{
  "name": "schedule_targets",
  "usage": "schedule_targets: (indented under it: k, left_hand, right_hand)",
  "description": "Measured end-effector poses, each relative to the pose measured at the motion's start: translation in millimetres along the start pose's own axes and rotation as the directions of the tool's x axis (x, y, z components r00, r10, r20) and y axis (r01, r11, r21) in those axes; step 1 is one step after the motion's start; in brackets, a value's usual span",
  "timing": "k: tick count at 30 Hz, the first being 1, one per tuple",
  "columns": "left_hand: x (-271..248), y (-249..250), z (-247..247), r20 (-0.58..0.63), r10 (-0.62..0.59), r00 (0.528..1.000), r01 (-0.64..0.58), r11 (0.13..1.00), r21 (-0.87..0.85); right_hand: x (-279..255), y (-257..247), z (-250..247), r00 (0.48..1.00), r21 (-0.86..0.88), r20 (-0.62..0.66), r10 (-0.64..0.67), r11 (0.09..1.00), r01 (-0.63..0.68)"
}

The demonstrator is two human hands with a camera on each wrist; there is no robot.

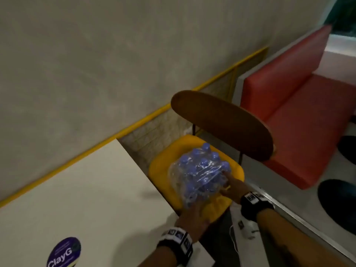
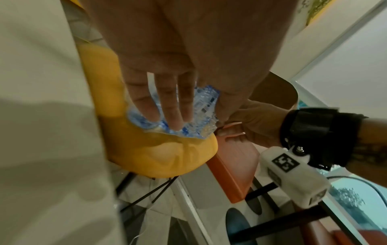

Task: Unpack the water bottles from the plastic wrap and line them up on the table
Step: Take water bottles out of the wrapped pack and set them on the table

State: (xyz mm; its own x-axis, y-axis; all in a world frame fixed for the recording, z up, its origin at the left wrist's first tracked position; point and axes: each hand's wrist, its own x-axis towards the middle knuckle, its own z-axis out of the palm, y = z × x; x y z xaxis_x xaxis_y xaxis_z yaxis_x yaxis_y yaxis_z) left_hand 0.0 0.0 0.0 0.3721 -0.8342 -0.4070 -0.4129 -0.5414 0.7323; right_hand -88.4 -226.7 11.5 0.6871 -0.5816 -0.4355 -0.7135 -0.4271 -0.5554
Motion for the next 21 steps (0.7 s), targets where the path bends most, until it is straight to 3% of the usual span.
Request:
schedule_targets:
  k: [3, 6, 8, 11, 13, 15, 21]
  left_hand:
    - [37, 24, 4, -0.138, -0.119, 0.983, 0.119, 0.993, -0.011]
    - [64, 32, 8, -0.231, -0.230, 0.946, 0.219, 0.973, -0.073]
    - [75, 28, 13, -0.244, -0.283, 0.927, 0.260, 0.958, -0.125]
    - [84, 20, 22, -0.156, -0.330, 0.931, 0.316, 0.943, -0.106]
    - [87, 19, 27, -0.199, -0.360, 0.911, 0.351, 0.933, -0.082]
    - [82, 25, 26, -0.272, -0.360, 0.892, 0.352, 0.933, -0.080]
    - [42, 28, 8, -0.240, -0.184, 0.953, 0.189, 0.982, -0.002]
  right_hand:
    - [24, 1, 1, 0.992, -0.064, 0.104, -0.073, 0.995, 0.080]
    - [46, 13, 12, 0.993, -0.069, 0.105, -0.059, 0.995, 0.066]
    - [47, 11, 12, 0.994, -0.111, 0.082, -0.068, 0.991, 0.077]
    - [40, 8, 9, 0.993, -0.106, 0.049, -0.106, 0.988, 0.110]
    - [32, 12, 9, 0.991, -0.066, 0.062, -0.120, 0.990, 0.124]
    - [21, 15, 11, 0.990, -0.012, 0.039, -0.138, 0.990, 0.139]
    - [-23, 8, 11, 0.981, 0.098, -0.053, -0.184, 0.977, 0.189]
